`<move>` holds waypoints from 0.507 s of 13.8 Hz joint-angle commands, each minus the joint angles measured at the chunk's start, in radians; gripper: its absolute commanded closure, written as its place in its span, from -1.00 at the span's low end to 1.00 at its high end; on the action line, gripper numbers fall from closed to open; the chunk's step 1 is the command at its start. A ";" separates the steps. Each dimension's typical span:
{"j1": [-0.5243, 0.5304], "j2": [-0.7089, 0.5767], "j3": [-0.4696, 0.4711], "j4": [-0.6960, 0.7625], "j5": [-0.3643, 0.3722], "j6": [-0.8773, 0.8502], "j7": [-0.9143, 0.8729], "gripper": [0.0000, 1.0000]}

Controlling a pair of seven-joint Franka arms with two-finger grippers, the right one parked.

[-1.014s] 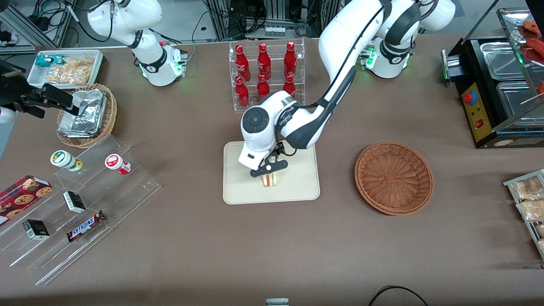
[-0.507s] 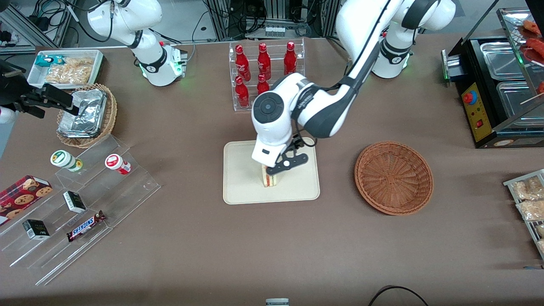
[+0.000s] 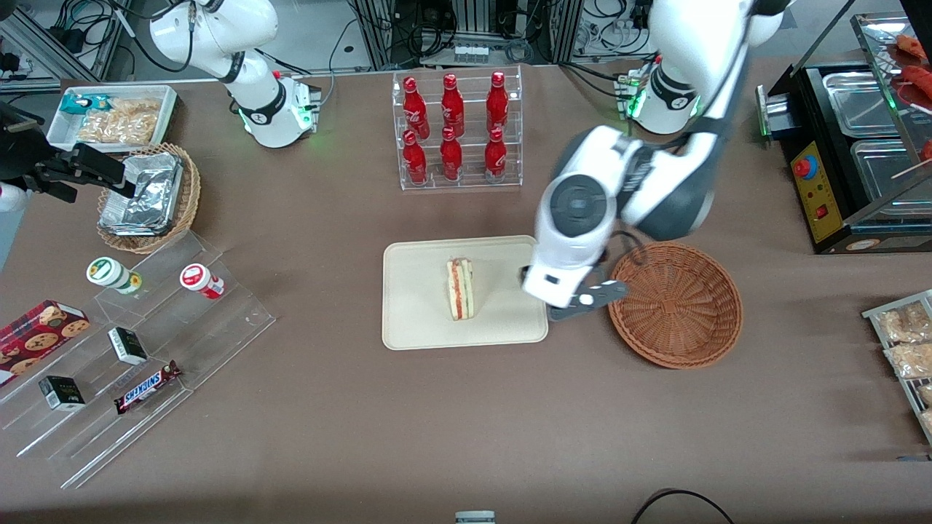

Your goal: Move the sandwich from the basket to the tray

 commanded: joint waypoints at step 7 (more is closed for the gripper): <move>0.205 -0.240 -0.007 -0.189 -0.006 -0.124 0.316 -1.00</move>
